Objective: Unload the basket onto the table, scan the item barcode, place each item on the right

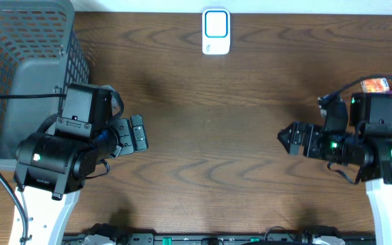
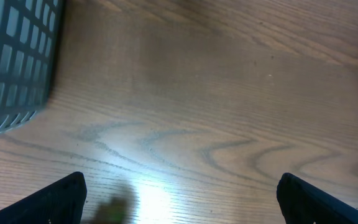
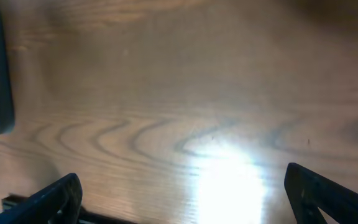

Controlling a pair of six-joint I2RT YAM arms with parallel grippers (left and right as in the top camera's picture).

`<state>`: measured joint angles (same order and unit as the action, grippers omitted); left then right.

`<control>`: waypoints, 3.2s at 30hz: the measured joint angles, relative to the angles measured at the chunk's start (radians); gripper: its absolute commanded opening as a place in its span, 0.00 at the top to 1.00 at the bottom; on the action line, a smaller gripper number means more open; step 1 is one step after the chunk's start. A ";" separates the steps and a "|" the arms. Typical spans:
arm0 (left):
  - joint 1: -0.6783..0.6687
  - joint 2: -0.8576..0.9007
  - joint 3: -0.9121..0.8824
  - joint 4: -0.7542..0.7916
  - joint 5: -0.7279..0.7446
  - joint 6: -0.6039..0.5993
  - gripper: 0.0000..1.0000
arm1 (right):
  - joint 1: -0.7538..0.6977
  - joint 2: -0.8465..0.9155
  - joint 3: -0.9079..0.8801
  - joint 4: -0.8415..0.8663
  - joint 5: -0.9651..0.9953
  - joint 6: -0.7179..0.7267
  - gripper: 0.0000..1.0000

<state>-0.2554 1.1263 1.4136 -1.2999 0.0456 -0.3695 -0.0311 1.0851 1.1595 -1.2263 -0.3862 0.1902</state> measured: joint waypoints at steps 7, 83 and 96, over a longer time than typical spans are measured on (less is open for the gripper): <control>0.000 0.000 0.000 0.000 0.000 0.000 0.02 | 0.000 -0.007 -0.026 -0.004 0.000 0.029 0.01; 0.000 0.000 0.000 0.000 0.000 0.000 0.02 | 0.059 -1.073 -1.152 1.156 0.328 -0.190 0.01; 0.000 0.000 0.000 0.000 0.000 0.000 0.02 | 0.048 -1.073 -1.152 1.154 0.357 -0.227 0.01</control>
<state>-0.2554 1.1263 1.4136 -1.2999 0.0456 -0.3695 0.0170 0.0124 0.0074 -0.0719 -0.0288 -0.0372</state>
